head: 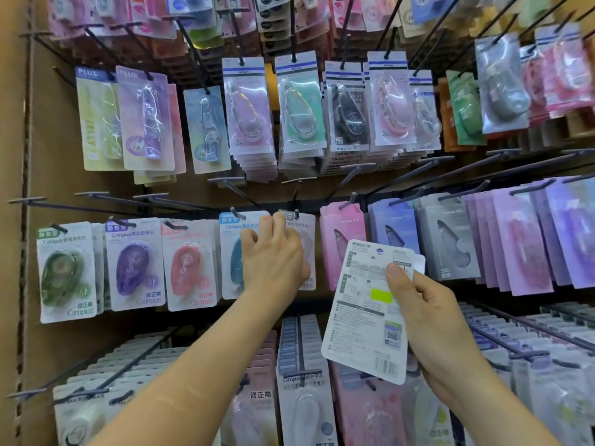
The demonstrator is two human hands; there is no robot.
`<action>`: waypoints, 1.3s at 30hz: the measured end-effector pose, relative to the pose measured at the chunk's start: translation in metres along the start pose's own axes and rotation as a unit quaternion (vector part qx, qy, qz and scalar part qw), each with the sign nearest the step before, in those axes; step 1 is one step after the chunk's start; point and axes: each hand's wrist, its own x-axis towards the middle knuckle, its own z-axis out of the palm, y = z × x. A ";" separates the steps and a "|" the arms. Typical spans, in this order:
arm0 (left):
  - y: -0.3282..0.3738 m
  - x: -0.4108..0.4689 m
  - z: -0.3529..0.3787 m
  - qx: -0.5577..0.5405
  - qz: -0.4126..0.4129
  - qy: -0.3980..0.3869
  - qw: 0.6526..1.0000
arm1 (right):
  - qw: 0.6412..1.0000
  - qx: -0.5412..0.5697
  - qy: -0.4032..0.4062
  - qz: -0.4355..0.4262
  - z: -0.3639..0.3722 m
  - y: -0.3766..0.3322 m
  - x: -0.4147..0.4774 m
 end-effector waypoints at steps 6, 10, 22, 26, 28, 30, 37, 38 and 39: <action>0.001 0.005 0.010 -0.009 0.001 -0.013 1.000 | 1.000 0.006 -0.004 0.000 0.002 0.002 0.000; -0.005 -0.022 -0.015 -0.077 -0.020 0.056 0.995 | 1.000 0.014 -0.002 0.002 0.005 0.005 0.001; 0.007 -0.102 -0.071 -0.756 -0.174 -0.144 0.615 | 0.998 0.059 -0.022 -0.027 0.031 0.019 0.002; 0.001 -0.102 -0.068 -0.776 -0.209 -0.128 0.582 | 0.995 0.024 -0.063 -0.076 0.028 0.022 -0.002; 0.000 -0.102 -0.067 -0.784 -0.224 -0.121 0.566 | 0.992 0.014 -0.079 -0.094 0.027 0.022 -0.004; 0.001 -0.102 -0.067 -0.796 -0.221 -0.117 0.551 | 0.992 0.007 -0.082 -0.097 0.025 0.022 -0.005; -0.024 -0.095 -0.055 -0.745 -0.123 0.114 0.646 | 0.999 0.022 -0.008 -0.026 0.012 0.025 0.001; -0.029 -0.095 -0.050 -0.686 -0.070 0.156 0.707 | 0.999 0.022 -0.009 -0.021 0.010 0.024 0.001; -0.033 -0.096 -0.044 -0.620 -0.022 0.193 0.760 | 0.999 0.030 -0.014 -0.010 0.009 0.021 0.001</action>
